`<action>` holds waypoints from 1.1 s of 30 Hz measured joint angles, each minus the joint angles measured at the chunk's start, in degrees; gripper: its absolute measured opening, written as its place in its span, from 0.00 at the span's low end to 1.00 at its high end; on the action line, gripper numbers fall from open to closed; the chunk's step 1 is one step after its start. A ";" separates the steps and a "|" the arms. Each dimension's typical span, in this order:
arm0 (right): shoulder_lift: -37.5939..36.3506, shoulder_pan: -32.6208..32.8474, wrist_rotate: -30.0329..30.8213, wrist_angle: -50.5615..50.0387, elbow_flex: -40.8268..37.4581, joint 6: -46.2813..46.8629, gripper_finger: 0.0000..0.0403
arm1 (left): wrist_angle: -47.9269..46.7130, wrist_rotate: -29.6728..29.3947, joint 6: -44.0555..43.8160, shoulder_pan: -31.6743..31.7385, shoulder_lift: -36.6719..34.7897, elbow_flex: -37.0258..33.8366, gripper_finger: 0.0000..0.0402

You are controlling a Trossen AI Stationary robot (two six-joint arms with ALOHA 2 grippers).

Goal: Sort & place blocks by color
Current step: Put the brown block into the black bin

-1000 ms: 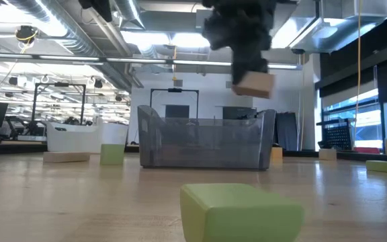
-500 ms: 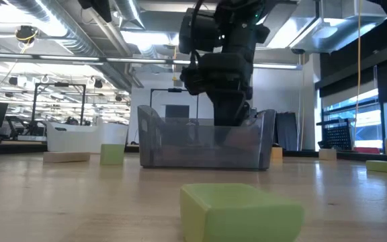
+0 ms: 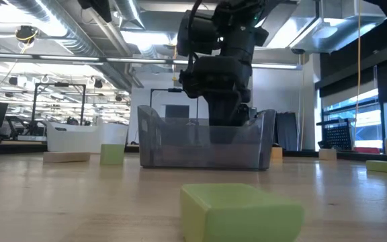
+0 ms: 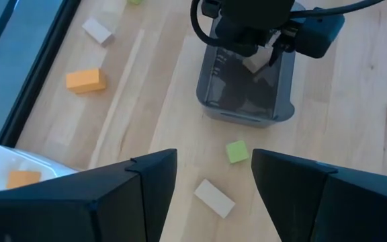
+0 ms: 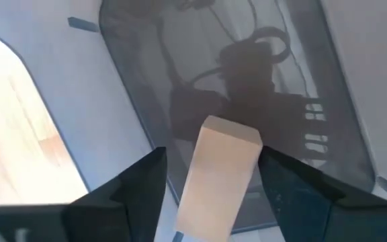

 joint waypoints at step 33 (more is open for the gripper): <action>-5.72 0.04 11.95 -30.78 47.39 -20.04 0.61 | 16.90 3.14 -47.83 0.00 0.46 -32.11 0.46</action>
